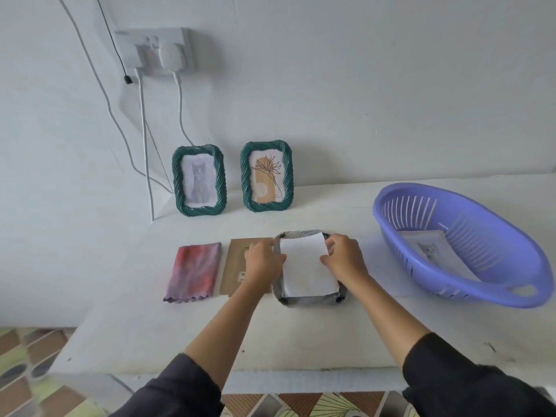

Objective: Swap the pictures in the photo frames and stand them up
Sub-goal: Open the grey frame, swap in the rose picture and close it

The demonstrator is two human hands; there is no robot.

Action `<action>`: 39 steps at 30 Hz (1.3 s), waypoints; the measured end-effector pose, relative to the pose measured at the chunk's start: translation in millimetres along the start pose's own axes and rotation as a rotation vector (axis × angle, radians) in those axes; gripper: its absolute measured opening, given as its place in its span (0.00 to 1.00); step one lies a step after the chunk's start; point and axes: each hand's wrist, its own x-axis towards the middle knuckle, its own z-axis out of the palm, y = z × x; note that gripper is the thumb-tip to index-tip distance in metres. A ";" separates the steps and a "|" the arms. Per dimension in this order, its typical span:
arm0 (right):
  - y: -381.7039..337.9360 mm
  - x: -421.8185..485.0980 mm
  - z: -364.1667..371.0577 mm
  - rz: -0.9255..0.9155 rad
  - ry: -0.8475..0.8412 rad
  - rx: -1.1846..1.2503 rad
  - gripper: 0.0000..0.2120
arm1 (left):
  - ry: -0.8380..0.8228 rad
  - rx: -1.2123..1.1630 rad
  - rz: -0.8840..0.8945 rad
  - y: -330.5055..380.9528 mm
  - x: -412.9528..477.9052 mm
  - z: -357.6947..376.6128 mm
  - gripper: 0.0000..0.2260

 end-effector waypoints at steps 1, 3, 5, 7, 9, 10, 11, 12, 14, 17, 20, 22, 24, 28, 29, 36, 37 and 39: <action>0.7 -1.2 1.1 -0.015 0.006 -0.034 0.12 | -0.021 0.023 0.008 -2.5 0.3 0.5 0.17; 2.2 -2.5 0.9 -0.048 0.006 -0.095 0.09 | -0.069 0.017 -0.003 -4.7 -0.2 1.9 0.18; 6.2 -3.0 -1.5 -0.062 -0.004 -0.129 0.12 | -0.090 0.033 0.001 -6.1 -0.6 4.0 0.19; 12.9 -2.6 -4.5 -0.081 -0.035 -0.146 0.14 | -0.111 0.057 0.009 -7.2 0.1 5.9 0.20; 19.7 -2.2 -5.0 -0.119 -0.101 -0.148 0.15 | -0.130 0.073 0.012 -7.2 -0.3 6.7 0.21; 22.7 -2.3 -4.6 -0.131 -0.125 -0.141 0.15 | -0.135 0.076 0.011 -7.3 -0.1 7.2 0.21; 24.9 -2.4 -4.5 -0.141 -0.134 -0.127 0.16 | -0.135 0.077 0.016 -7.8 1.1 8.1 0.21; 26.6 -2.4 -4.2 -0.150 -0.133 -0.110 0.16 | -0.136 0.077 0.016 -6.9 0.5 8.0 0.21; 28.8 -2.0 -3.4 -0.164 -0.132 -0.070 0.17 | -0.141 0.080 0.015 -5.7 -0.5 8.0 0.21; 30.2 -0.7 -2.4 -0.174 -0.135 -0.037 0.17 | -0.153 0.085 0.007 -5.5 0.0 8.0 0.21; 32.0 1.9 -1.6 -0.184 -0.139 -0.032 0.17 | -0.149 0.079 -0.001 -6.0 1.7 9.2 0.21; 33.4 3.5 -1.2 -0.191 -0.140 -0.024 0.17 | -0.143 0.076 -0.004 -6.3 1.5 9.2 0.21; 34.6 5.2 -1.1 -0.195 -0.142 -0.012 0.17 | -0.135 0.056 -0.004 -7.7 2.8 9.8 0.20; 36.5 6.4 -1.9 -0.200 -0.150 0.025 0.17 | 0.000 0.029 -0.006 -10.2 5.7 8.7 0.17; 37.2 6.3 -1.9 -0.202 -0.145 0.036 0.18 | 0.078 0.022 -0.020 -12.6 7.6 7.1 0.16; 42.7 7.2 -1.5 -0.199 -0.157 0.057 0.20 | 0.135 0.140 -0.277 -30.2 12.1 -11.0 0.22; 43.3 7.2 -1.2 -0.197 -0.159 0.058 0.20 | 0.098 0.171 -0.296 -31.5 12.4 -11.2 0.23; 44.2 7.1 -0.5 -0.196 -0.158 0.062 0.20 | 0.040 0.213 -0.318 -32.8 13.4 -10.3 0.26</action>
